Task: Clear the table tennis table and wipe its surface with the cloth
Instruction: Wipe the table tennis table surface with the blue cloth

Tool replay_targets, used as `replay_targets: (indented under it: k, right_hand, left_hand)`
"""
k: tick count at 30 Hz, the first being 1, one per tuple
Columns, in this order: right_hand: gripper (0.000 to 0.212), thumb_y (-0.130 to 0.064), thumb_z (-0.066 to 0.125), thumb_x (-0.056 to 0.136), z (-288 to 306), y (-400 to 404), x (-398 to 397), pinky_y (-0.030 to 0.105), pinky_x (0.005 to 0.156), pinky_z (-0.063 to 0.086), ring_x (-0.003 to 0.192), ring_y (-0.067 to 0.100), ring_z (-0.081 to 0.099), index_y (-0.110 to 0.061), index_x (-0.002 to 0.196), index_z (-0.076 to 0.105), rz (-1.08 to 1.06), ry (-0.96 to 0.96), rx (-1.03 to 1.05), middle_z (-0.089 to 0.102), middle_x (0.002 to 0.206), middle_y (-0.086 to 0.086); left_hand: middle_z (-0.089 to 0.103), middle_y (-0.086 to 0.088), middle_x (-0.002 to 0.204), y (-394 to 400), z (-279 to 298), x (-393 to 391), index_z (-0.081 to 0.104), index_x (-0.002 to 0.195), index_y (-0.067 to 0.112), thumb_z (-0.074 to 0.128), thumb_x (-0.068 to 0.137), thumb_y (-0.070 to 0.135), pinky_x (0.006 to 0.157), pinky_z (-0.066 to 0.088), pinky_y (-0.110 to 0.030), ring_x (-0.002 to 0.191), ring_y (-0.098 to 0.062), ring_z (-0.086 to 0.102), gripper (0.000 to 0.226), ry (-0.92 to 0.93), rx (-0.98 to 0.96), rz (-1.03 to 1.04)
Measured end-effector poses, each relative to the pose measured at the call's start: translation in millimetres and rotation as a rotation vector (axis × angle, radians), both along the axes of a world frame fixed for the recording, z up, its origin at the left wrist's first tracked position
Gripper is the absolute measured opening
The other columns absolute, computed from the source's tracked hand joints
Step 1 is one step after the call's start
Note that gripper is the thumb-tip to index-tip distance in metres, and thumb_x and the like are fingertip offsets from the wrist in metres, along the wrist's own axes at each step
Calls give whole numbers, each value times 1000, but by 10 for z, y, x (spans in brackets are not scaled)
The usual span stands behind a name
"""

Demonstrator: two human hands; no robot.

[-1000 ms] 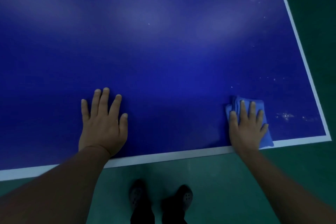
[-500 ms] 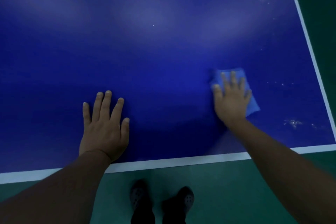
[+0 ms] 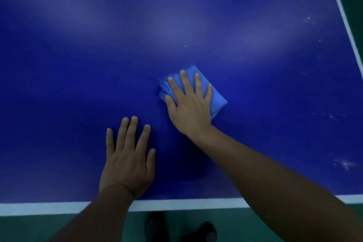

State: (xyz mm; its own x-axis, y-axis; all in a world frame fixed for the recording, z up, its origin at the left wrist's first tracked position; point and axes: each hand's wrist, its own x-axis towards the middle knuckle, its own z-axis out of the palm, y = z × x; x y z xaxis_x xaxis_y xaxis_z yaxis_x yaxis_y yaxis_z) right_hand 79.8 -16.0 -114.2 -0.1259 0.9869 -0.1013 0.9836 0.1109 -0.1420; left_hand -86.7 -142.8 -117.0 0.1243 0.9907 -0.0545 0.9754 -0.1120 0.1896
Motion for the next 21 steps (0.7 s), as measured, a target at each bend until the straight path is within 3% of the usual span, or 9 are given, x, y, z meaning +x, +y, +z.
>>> replay_targets:
  k: [6,11,16,21]
  right_hand:
    - [56,-54,19,104,56,971,-636,62,118,-6,153,30,-9,-39,158,10,-84,31,-80,-3,167,-5]
    - [56,-54,21,103,64,1452,30,65,117,-3,153,30,-4,-41,157,14,-416,48,-73,1,167,-8]
    - [57,-55,18,103,101,938,1155,63,118,-1,153,30,-3,-41,157,12,-740,46,-89,1,167,-8]
    - [56,-54,17,104,107,77,1695,63,118,0,153,29,-3,-38,158,13,-887,41,-72,1,167,-7]
  left_hand:
    - [28,-16,160,15,-17,-21,44,147,12,28,97,44,116,13,-60,150,-33,19,61,54,-4,-8]
    - [28,-17,160,15,-20,-32,42,147,12,28,97,44,115,14,-60,150,-34,20,61,56,-3,-19]
    - [27,-17,160,7,-20,-33,43,148,12,27,98,46,117,9,-60,151,-33,15,62,26,-9,-22]
    - [27,-19,160,3,-17,-30,44,147,11,28,97,44,119,4,-58,151,-33,12,62,3,-3,-25]
